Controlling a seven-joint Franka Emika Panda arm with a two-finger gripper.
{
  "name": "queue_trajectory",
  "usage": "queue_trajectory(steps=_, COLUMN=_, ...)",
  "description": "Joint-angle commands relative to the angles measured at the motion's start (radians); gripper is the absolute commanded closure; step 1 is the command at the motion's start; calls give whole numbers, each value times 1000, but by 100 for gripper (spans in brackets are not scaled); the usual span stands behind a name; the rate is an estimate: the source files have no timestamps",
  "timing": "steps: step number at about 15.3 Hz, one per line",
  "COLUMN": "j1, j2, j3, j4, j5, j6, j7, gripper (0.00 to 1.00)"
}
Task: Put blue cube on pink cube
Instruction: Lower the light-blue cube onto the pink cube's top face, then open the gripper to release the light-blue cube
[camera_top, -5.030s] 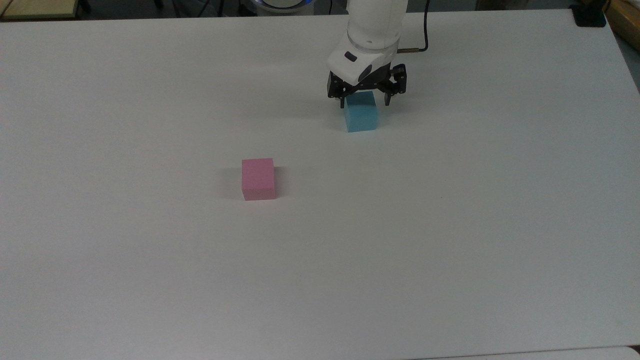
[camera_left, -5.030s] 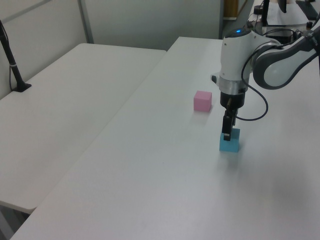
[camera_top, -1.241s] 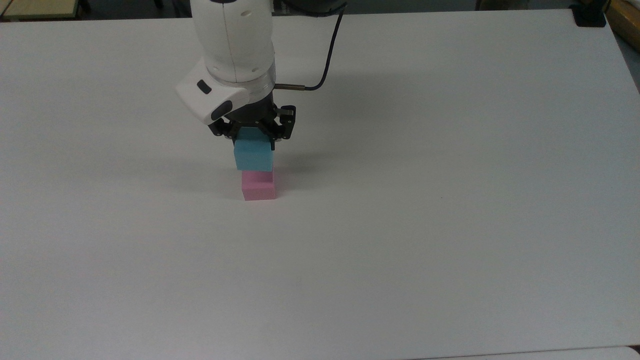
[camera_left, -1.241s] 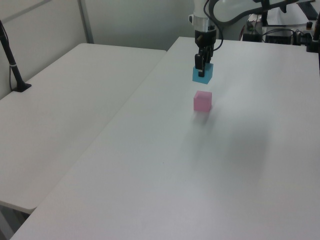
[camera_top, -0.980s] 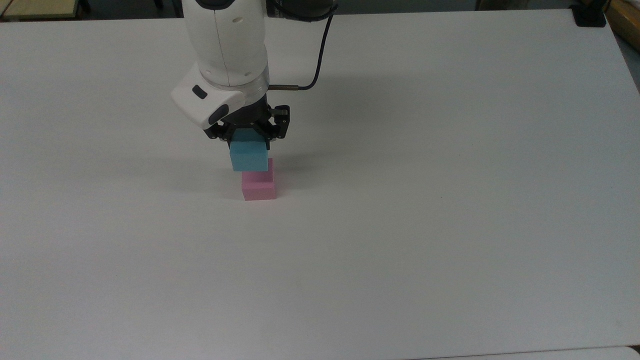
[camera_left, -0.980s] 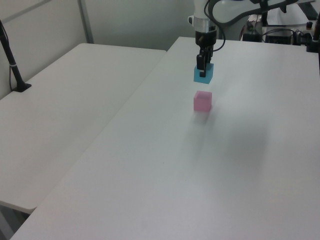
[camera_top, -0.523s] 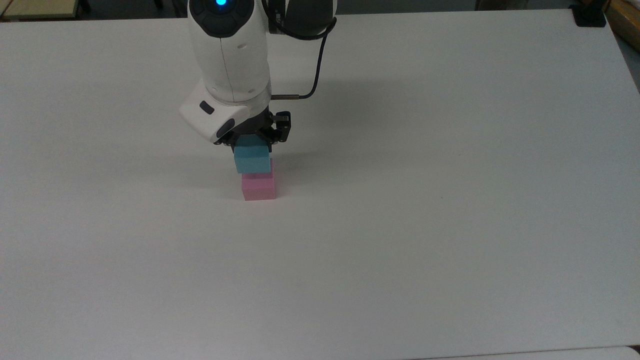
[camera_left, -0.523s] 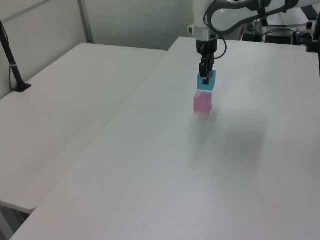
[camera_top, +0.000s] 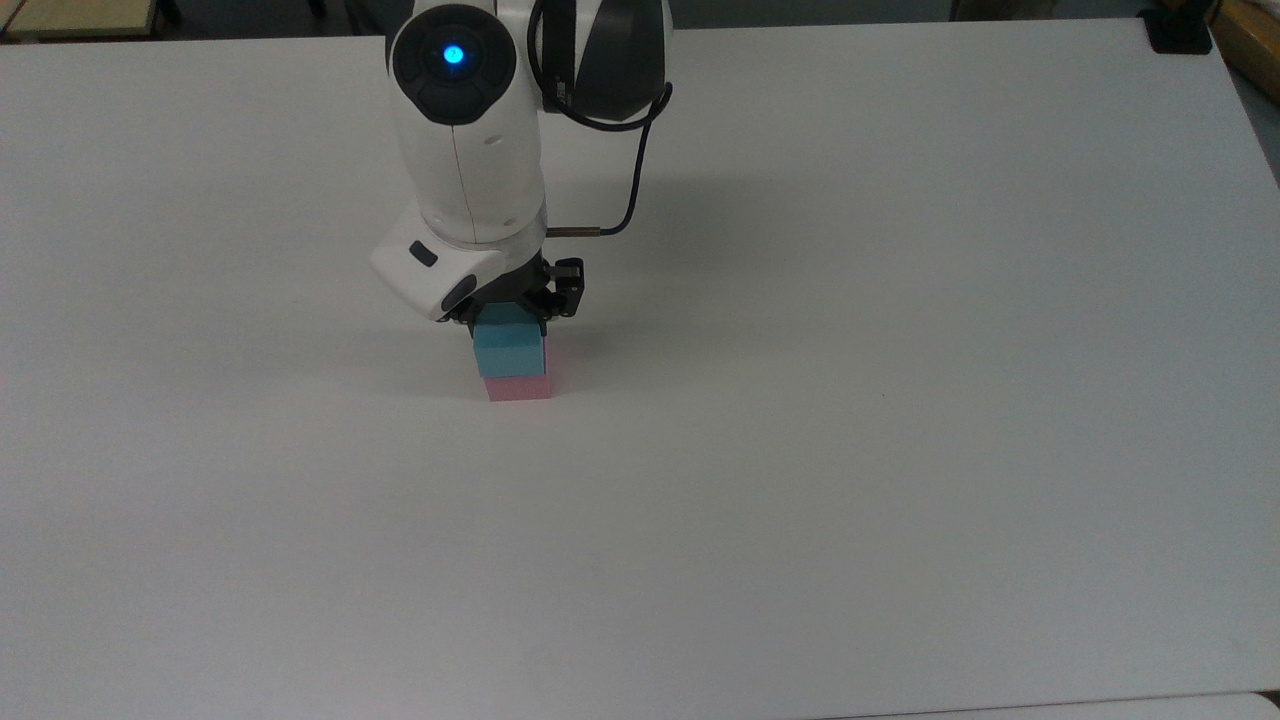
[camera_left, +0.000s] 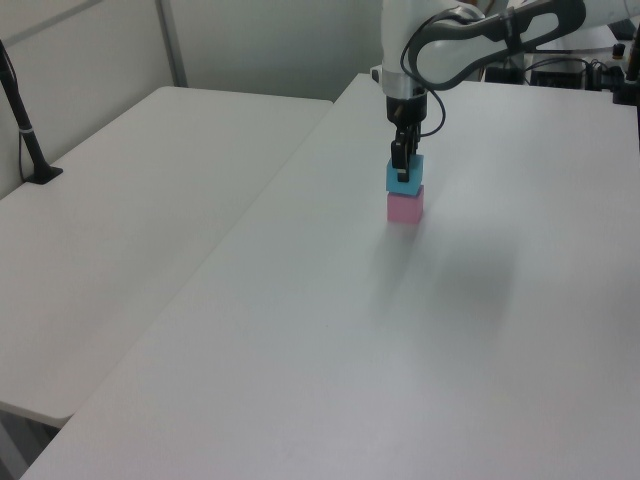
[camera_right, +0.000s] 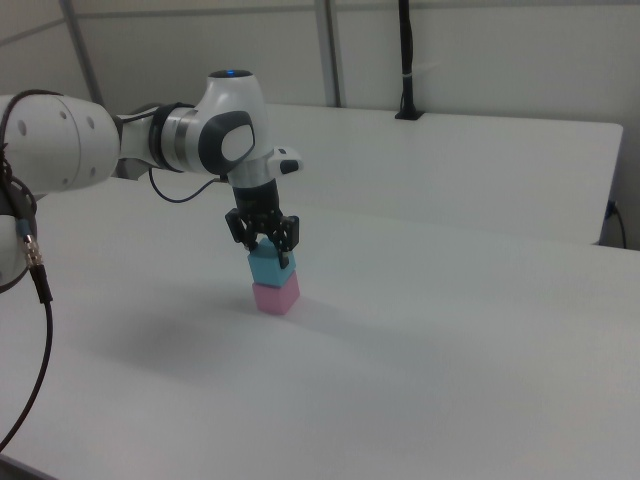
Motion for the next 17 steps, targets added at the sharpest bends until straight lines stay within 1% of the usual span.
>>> queue_trajectory(steps=1, j1=10, j2=5, j3=-3, j4=-16, j5=1, j6=34, j7=16, gripper=64)
queue_trajectory(steps=3, j1=9, j2=4, j3=-2, j4=-14, j5=11, j6=31, j7=18, gripper=64)
queue_trajectory(steps=4, j1=7, j2=4, j3=-3, j4=-14, j5=39, j6=31, j7=19, gripper=63)
queue_trajectory(steps=5, j1=7, j2=4, j3=-3, j4=-16, j5=42, j6=29, j7=19, gripper=60)
queue_trajectory(steps=6, j1=7, j2=4, j3=-3, j4=-17, j5=40, j6=29, j7=18, gripper=45)
queue_trajectory(steps=7, j1=7, j2=4, j3=-3, j4=-17, j5=40, j6=29, j7=18, gripper=4)
queue_trajectory(steps=8, j1=5, j2=4, j3=-3, j4=-17, j5=40, j6=25, j7=16, gripper=0)
queue_trajectory(steps=12, j1=-4, j2=-27, j3=-5, j4=-16, j5=40, j6=-14, j7=7, gripper=0)
queue_trajectory(steps=17, j1=-8, j2=-111, j3=-6, j4=-5, j5=40, j6=-107, j7=5, gripper=0)
